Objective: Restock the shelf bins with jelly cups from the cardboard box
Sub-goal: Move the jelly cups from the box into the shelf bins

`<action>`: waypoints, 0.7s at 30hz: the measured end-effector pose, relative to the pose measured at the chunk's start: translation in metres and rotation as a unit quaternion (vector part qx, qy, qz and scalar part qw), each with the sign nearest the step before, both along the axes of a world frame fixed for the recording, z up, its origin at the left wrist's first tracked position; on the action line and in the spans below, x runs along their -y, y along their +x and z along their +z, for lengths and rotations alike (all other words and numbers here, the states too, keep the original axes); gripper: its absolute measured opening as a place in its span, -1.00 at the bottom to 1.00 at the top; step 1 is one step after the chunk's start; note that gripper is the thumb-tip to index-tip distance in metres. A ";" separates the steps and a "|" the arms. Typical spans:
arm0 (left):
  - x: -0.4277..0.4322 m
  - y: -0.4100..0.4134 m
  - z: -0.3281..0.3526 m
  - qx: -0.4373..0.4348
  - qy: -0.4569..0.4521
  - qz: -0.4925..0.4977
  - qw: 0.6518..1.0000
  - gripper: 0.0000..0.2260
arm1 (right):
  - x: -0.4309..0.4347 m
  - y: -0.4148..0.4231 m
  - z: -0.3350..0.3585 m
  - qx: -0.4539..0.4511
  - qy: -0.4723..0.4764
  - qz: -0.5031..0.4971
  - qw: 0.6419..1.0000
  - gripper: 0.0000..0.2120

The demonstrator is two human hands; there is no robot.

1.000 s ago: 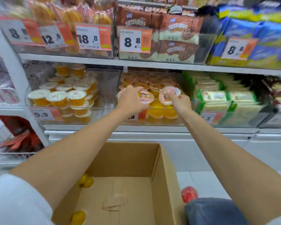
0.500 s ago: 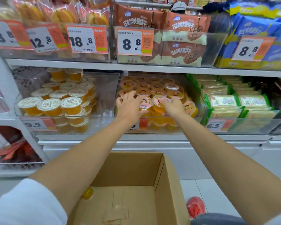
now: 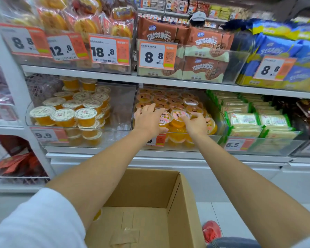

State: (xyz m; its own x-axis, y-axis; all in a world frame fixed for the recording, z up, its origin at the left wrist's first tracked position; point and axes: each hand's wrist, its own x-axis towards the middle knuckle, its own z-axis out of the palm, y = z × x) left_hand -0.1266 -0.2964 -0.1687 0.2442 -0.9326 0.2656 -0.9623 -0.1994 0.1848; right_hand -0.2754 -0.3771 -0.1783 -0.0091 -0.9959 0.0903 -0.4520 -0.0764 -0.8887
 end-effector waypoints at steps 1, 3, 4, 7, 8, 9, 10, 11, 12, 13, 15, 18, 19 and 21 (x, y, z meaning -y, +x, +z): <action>-0.002 -0.001 0.000 -0.001 -0.015 -0.003 1.000 -0.32 | -0.004 -0.002 0.001 -0.025 -0.030 -0.006 0.999 -0.49; -0.009 -0.004 0.000 -0.006 -0.045 -0.005 0.999 -0.40 | -0.016 -0.004 0.003 -0.079 -0.103 -0.017 0.991 -0.61; -0.013 -0.005 0.000 -0.003 -0.063 -0.002 0.998 -0.46 | -0.024 -0.004 0.004 -0.091 -0.136 -0.012 0.986 -0.70; -0.034 -0.006 -0.006 0.004 -0.160 0.008 0.987 -0.80 | -0.052 0.003 0.001 -0.092 -0.184 0.054 0.977 -0.90; -0.044 -0.005 -0.011 -0.009 -0.184 0.005 0.983 -0.89 | -0.062 0.006 -0.005 -0.101 -0.186 0.085 0.974 -0.93; -0.054 -0.003 -0.017 -0.030 -0.190 0.004 0.981 -0.90 | -0.072 0.009 -0.012 -0.111 -0.183 0.113 0.970 -0.93; -0.065 0.000 -0.027 -0.057 -0.182 0.004 0.982 -0.89 | -0.082 0.012 -0.022 -0.118 -0.174 0.138 0.968 -0.92; -0.076 0.003 -0.040 -0.086 -0.160 0.007 0.983 -0.88 | -0.092 0.015 -0.034 -0.126 -0.155 0.160 0.967 -0.91; -0.088 0.009 -0.055 -0.111 -0.133 0.015 0.985 -0.88 | -0.101 0.018 -0.050 -0.133 -0.127 0.181 0.966 -0.90; -0.101 0.016 -0.071 -0.131 -0.101 0.027 0.986 -0.88 | -0.111 0.020 -0.067 -0.138 -0.090 0.203 0.965 -0.90; -0.129 0.033 -0.109 -0.161 -0.022 0.055 0.985 -0.87 | -0.131 0.025 -0.104 -0.149 -0.011 0.243 0.959 -0.89; -0.171 0.057 -0.169 -0.202 0.129 0.111 0.964 -0.88 | -0.166 0.031 -0.166 -0.187 0.083 0.305 0.930 -0.88; -0.186 0.066 -0.189 -0.208 0.172 0.127 0.954 -0.90 | -0.178 0.033 -0.186 -0.209 0.113 0.325 0.915 -0.87; -0.216 0.078 -0.229 -0.220 0.261 0.147 0.928 -0.93 | -0.200 0.039 -0.229 -0.289 0.168 0.382 0.862 -0.84</action>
